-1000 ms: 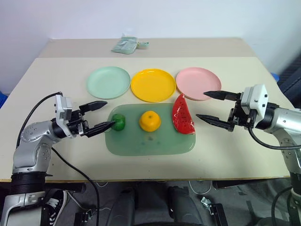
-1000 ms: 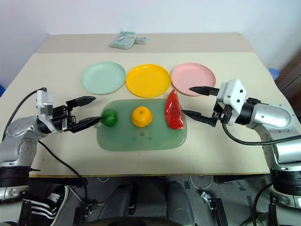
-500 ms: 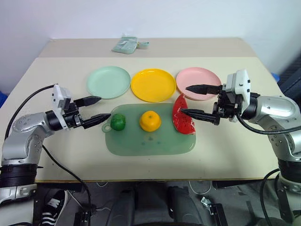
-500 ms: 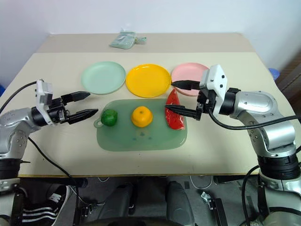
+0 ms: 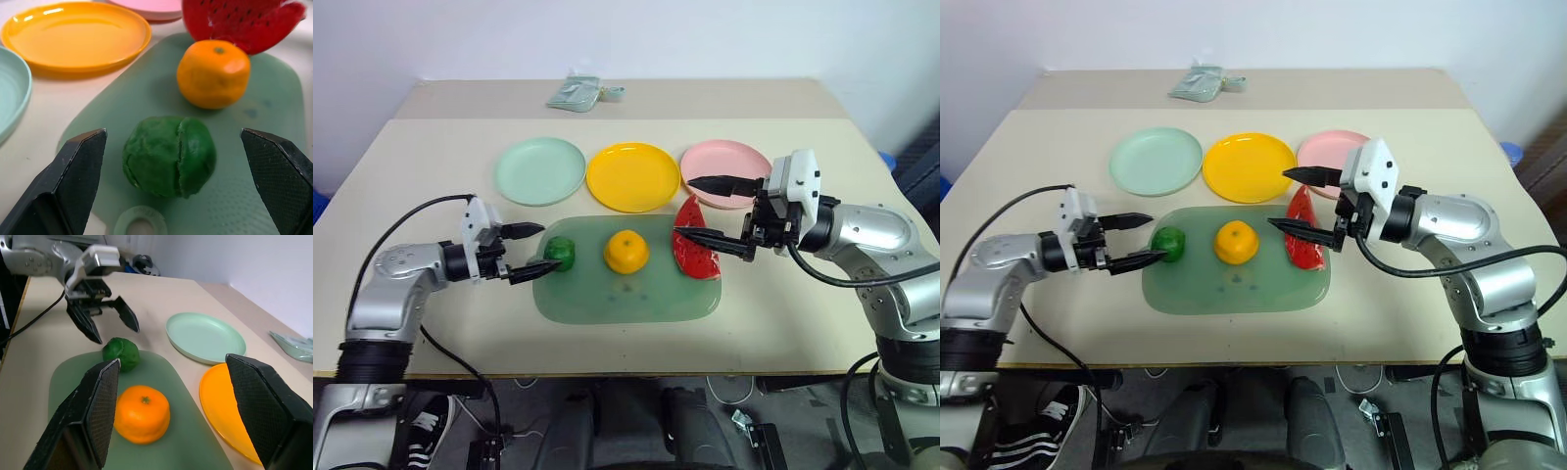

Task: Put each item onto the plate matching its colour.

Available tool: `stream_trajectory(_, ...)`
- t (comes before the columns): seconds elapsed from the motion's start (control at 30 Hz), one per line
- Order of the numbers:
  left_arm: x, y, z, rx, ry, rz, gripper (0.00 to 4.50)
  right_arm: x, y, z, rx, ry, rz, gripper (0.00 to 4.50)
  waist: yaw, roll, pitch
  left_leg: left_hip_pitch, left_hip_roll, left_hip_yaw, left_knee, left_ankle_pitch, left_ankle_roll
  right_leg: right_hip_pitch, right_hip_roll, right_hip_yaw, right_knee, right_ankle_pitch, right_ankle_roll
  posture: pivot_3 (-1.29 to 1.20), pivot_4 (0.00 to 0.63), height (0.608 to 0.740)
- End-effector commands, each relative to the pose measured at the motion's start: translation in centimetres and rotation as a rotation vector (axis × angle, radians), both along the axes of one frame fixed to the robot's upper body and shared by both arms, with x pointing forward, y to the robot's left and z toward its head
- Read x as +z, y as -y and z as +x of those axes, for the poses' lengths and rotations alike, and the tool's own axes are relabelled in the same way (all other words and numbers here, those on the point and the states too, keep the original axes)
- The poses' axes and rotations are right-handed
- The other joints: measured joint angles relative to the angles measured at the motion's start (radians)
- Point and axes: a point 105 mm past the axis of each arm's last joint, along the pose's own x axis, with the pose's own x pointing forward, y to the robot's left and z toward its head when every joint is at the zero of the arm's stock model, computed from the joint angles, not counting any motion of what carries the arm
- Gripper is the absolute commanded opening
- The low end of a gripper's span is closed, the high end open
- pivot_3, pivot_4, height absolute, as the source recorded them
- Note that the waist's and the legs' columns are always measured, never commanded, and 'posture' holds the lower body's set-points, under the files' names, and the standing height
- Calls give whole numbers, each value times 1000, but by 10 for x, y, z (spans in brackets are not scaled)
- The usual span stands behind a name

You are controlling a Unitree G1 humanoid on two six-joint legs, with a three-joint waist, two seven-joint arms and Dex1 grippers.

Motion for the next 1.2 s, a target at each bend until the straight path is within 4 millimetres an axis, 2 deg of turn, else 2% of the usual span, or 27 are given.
stream_trajectory(0.03, -5, 14, 7, -36, 51, 37, 4500, 10, 0, -6, -9, 72, 15, 3502, -1, 0, 0, 0, 0, 0, 0, 0, 0, 0, 0, 0, 0, 0, 0, 0, 150, 740)
stream_trajectory(0.17, -15, 14, 9, -45, 47, 79, 4500, 10, 0, -8, -18, 78, 19, 3502, -5, 0, 0, 0, 0, 0, 0, 0, 0, -1, 0, 0, 0, 0, 0, 0, 150, 740)
stream_trajectory(0.2, -19, 13, 11, -29, 49, 104, 3947, 10, 1, -8, -23, 82, 18, 3532, -6, 0, 0, 0, 0, 0, -1, 0, 0, -1, 0, 0, 0, 0, 0, 0, 150, 740)
stream_trajectory(0.3, -25, 11, 14, -16, 44, 115, 2766, 12, 1, -8, -31, 91, 24, 3532, -4, 0, 0, 0, 0, 0, 0, 0, 0, -1, 0, 0, 0, 0, 0, 0, 150, 740)
stream_trajectory(0.33, -23, 11, 16, -4, 48, 100, 2636, 12, 1, -8, -32, 92, 23, 3532, -3, 0, 0, 0, 0, 0, 0, 0, 0, -1, 0, 0, 0, 0, 0, 0, 150, 740)
stream_trajectory(0.43, -7, 10, 29, 57, 87, 22, 2635, 11, 1, -8, -37, 96, 23, 3532, 1, 0, 0, 0, 0, 0, 0, 0, 0, 0, 0, 0, 0, 0, 0, 0, 150, 740)
stream_trajectory(0.53, 37, -3, 66, 290, 210, -159, 2635, 12, 0, -6, -42, 104, 33, 3532, 6, -1, 0, -1, 0, -1, 2, 0, 0, 0, 0, 0, 0, 0, 0, 0, 150, 740)
stream_trajectory(0.67, 58, -20, 101, 533, 290, -228, 2635, 15, -6, 1, -52, 119, 56, 3532, 0, -2, 0, -1, 0, -1, 3, 0, 0, 0, 0, -1, 1, 0, 1, 0, 150, 740)
stream_trajectory(0.7, 59, -22, 108, 582, 280, -261, 2635, 18, -8, 6, -69, 135, 71, 3532, -3, -2, 0, -1, 0, -1, 3, 0, 0, 0, 0, -1, 1, 0, 1, 0, 150, 740)
stream_trajectory(0.77, 59, -22, 121, 656, 258, -312, 2635, 28, -9, 30, -182, 160, 133, 3532, -6, -2, 0, 0, 0, -1, 2, 0, 0, 0, 0, -1, 1, 0, 0, 0, 150, 740)
stream_trajectory(0.83, 55, -15, 128, 675, 220, -345, 2635, 29, -9, 50, -273, 155, 146, 3532, -6, -2, 0, 0, 0, -1, 2, 0, 0, 0, 0, -1, 1, 0, 0, 0, 150, 740)
stream_trajectory(0.97, 51, -2, 137, 680, 188, -365, 2635, 22, -9, 63, -326, 181, 92, 3532, -1, -2, 0, -2, -1, -1, 1, 0, 0, -2, 0, -1, 0, 0, 1, 0, 150, 740)
stream_trajectory(1.13, 48, -8, 143, 762, 186, -345, 2635, 24, -10, 62, -314, 186, 98, 3532, -2, -2, 0, -3, -1, -1, 1, 0, 0, -3, 0, -1, 0, 0, 1, 0, 150, 740)
stream_trajectory(1.2, 50, -12, 143, 774, 194, -356, 3701, 23, -9, 60, -312, 187, 95, 3532, -3, -2, 0, -3, -1, -1, 1, 0, 0, -3, 0, -1, 0, 0, 1, 0, 150, 740)
